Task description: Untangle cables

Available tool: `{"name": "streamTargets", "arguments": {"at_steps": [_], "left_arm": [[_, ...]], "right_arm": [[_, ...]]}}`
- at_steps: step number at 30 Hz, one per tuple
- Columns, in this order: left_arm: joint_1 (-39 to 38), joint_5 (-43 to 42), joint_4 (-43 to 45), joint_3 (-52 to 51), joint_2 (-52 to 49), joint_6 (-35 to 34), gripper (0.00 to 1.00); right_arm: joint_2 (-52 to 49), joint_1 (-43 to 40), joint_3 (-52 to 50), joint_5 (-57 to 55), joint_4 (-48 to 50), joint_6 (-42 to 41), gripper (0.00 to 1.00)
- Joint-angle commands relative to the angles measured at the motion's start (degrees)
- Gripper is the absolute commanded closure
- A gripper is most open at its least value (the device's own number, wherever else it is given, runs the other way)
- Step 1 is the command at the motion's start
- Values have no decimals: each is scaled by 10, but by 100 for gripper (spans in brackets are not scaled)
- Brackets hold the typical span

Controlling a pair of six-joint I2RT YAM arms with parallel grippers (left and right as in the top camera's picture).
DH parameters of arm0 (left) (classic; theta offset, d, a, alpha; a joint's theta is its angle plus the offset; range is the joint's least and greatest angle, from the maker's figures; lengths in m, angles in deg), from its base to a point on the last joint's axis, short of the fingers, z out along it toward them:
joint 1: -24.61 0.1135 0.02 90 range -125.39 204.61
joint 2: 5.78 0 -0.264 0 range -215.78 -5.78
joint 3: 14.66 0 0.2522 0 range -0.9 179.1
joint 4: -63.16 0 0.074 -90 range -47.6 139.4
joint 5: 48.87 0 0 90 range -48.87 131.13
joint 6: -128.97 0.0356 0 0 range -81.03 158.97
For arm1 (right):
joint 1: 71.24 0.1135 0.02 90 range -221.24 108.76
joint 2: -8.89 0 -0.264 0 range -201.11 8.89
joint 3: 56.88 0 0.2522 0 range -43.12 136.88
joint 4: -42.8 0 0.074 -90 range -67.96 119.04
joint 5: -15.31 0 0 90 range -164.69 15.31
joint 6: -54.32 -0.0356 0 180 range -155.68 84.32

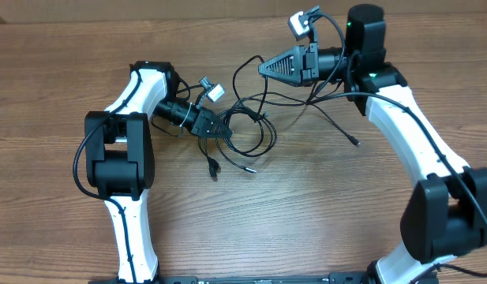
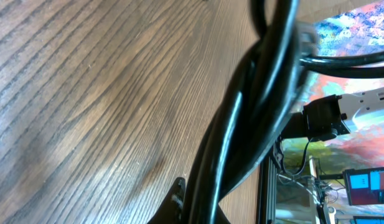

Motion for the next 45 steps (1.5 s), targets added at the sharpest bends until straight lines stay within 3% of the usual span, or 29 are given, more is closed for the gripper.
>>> {"name": "streamTargets", "arguments": {"at_steps": [1, 12, 15, 17, 23, 28, 35, 38, 45], "left_arm": [[6, -17, 3, 11, -10, 26, 96], [6, -17, 6, 11, -10, 26, 96], [6, -29, 5, 11, -10, 26, 96], [6, -38, 5, 11, -10, 26, 96], [6, -68, 5, 11, -10, 26, 96], [6, -82, 6, 11, -10, 26, 96], [6, -77, 6, 11, -10, 26, 96], [7, -76, 6, 11, -10, 26, 96], [7, -75, 6, 11, -10, 26, 96]], "right_arm": [[48, -11, -3, 21, 3, -2, 96], [97, -29, -3, 22, 3, 6, 96], [98, -26, -3, 21, -32, 46, 96], [98, -21, -3, 9, -107, 113, 96], [98, 2, -3, -162, -341, 280, 96], [98, 58, -3, -268, -401, 335, 96], [98, 93, -3, -542, -462, 258, 96], [99, 86, 4, -521, -458, 258, 96], [106, 43, 33, -346, -428, 274, 96]]}}
